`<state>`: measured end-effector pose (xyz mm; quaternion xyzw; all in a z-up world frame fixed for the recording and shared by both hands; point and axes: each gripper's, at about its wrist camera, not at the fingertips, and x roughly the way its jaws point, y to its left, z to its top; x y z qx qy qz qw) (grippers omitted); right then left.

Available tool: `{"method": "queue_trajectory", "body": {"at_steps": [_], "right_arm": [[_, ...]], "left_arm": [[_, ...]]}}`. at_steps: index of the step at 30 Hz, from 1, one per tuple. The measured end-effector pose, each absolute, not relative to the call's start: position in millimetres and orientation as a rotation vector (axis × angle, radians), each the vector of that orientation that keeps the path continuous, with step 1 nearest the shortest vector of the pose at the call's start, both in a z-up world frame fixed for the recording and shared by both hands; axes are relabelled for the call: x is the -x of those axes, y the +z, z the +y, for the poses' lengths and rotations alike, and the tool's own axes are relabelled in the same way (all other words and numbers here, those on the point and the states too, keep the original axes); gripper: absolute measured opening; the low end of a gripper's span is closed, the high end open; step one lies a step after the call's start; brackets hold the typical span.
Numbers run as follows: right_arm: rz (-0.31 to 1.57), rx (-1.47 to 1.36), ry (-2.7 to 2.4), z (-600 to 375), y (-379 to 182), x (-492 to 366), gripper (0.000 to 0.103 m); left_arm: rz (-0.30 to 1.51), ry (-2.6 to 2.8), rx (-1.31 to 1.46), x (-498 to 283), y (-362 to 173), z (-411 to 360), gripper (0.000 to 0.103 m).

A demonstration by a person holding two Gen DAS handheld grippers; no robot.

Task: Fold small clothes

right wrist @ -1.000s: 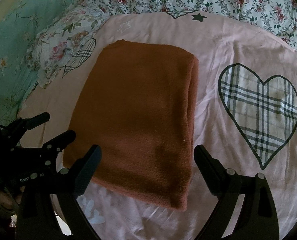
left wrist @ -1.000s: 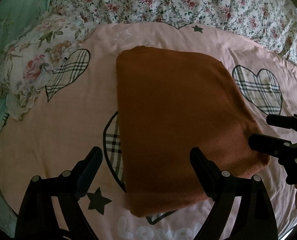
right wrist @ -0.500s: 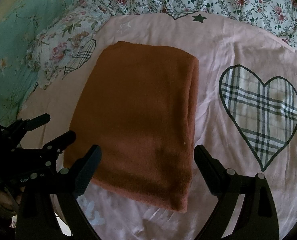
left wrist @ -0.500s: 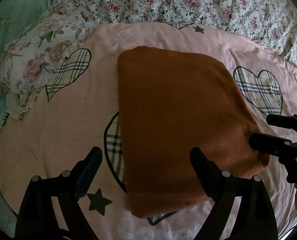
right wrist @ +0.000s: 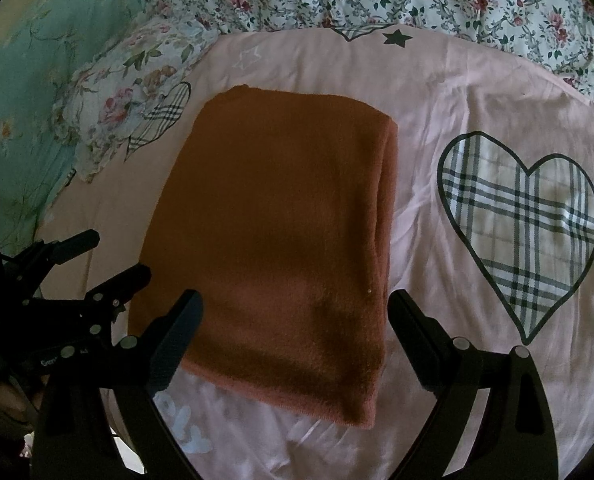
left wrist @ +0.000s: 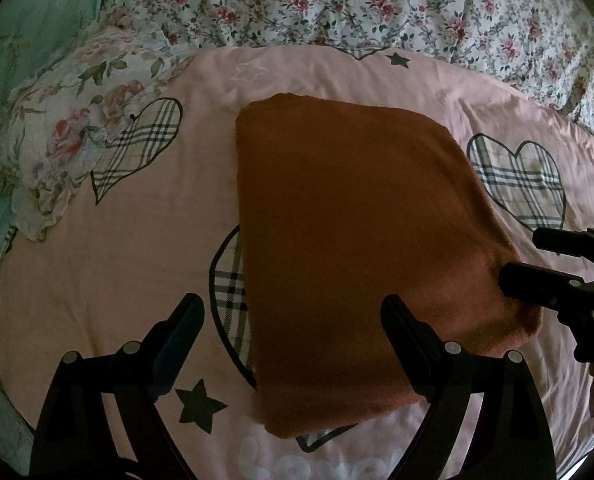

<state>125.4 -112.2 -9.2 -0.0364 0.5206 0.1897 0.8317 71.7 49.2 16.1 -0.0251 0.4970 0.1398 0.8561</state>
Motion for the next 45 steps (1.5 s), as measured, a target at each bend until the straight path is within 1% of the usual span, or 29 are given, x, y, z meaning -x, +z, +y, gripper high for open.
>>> {"method": "queue_trajectory", "body": {"at_steps": [45], "right_arm": [[1.062,0.012,0.365,-116,5,-126,0.093]], "left_arm": [[1.044,0.286,0.067,-79,19,48,0.091]]}}
